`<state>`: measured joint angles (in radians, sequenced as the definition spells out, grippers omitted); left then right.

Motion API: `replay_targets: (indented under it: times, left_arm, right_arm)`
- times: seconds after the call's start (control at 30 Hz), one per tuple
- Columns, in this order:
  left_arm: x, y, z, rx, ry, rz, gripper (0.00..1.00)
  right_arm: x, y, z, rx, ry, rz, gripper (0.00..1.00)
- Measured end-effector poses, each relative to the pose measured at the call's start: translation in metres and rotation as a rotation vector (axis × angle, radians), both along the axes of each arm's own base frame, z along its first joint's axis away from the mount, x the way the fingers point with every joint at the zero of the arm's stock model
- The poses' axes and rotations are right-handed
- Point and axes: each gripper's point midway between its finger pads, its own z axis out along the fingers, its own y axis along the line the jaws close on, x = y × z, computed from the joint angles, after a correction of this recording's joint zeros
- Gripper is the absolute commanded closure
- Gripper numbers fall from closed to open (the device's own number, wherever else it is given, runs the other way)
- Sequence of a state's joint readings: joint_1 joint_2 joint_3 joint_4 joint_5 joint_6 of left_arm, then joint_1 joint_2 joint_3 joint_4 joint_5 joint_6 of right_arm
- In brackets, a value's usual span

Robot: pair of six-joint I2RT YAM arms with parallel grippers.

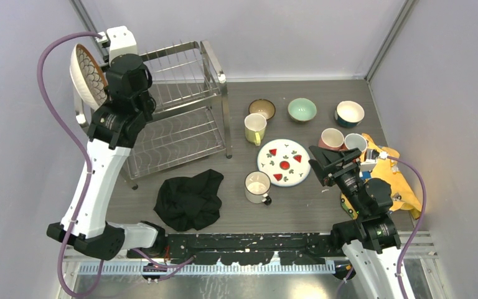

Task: Load the mixed dishes into the dish rack
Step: Insert the plate into the dish rack.

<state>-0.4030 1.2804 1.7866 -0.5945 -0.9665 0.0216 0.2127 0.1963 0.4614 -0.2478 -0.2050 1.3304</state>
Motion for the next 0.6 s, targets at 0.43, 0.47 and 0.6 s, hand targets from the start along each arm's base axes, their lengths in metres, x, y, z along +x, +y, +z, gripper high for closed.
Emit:
replay_targets:
  times: [0.43,0.47,0.6]
  left_arm:
    - [-0.002,0.011,-0.008,-0.102,-0.005,-0.009,0.71]
    - [-0.002,0.012,-0.008,-0.112,-0.011,-0.01,0.67]
    - [-0.005,0.018,-0.004,-0.128,-0.032,0.004,0.53]
  right_arm:
    - [0.0,0.0,-0.001,-0.008,-0.001,-0.001,0.0]
    - [0.0,0.0,-0.002,-0.009,0.002,-0.001,0.0]
    - [-0.001,0.0,-0.006,-0.017,0.017,0.0,0.0]
